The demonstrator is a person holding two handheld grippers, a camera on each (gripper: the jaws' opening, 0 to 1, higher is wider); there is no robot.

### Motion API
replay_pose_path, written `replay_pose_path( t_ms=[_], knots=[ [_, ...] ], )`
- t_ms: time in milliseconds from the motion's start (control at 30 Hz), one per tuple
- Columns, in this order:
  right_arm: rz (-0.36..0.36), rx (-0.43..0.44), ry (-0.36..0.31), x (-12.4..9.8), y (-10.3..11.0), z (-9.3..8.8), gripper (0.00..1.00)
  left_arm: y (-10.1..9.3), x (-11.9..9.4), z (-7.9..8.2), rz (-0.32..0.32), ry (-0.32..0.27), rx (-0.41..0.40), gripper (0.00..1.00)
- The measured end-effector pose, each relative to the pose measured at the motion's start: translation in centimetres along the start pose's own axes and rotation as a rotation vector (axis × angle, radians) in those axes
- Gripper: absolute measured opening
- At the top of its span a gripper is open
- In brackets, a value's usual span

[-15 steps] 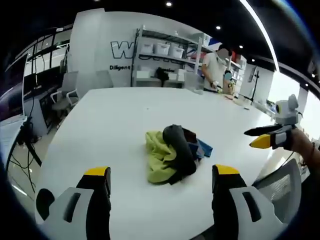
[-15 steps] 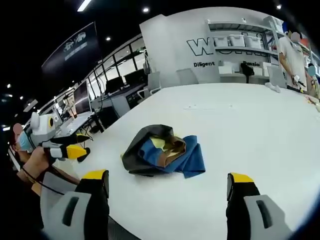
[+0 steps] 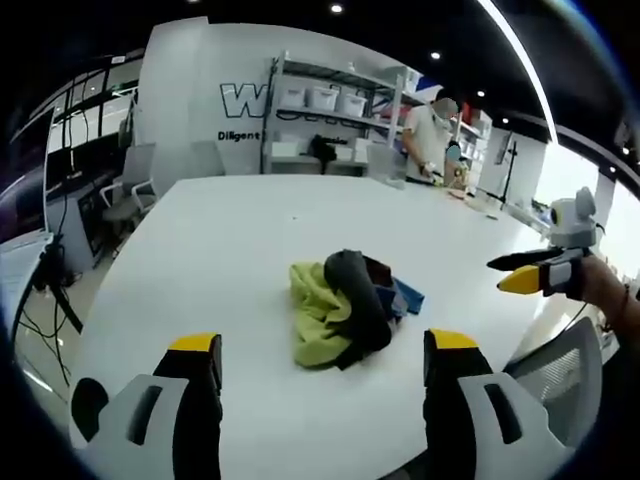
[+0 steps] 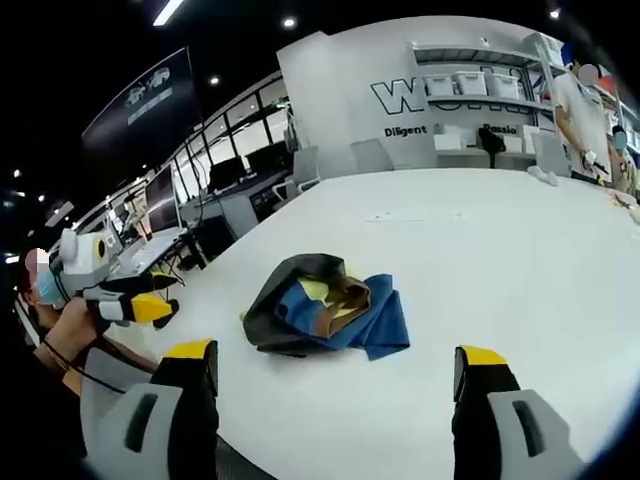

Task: Fold the garment on the visible template until the final outline fits inside the template.

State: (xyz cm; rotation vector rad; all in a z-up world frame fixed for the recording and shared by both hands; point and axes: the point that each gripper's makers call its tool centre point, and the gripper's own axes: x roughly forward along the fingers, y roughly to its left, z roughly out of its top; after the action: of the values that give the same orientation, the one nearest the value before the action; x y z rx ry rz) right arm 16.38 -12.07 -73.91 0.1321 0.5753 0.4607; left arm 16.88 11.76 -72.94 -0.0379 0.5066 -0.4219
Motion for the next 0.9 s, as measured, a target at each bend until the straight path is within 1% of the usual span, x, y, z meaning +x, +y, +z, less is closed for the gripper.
replay_pose_path(
  t_ms=[400, 700, 900],
  knots=[
    [0.003, -0.002, 0.007, 0.11, 0.21, -0.02, 0.99, 0.47, 0.1, -0.08, 0.005, 0.009, -0.007, 0.78],
    [0.003, -0.007, 0.018, 0.37, 0.22, -0.04, 0.98, 0.19, 0.39, -0.01, -0.008, 0.01, 0.0, 0.78],
    [0.014, -0.017, 0.043, 0.88, 0.38, -0.57, 0.99, 0.1, 0.8, -0.23, -0.016, 0.025, 0.002, 0.78]
  ],
)
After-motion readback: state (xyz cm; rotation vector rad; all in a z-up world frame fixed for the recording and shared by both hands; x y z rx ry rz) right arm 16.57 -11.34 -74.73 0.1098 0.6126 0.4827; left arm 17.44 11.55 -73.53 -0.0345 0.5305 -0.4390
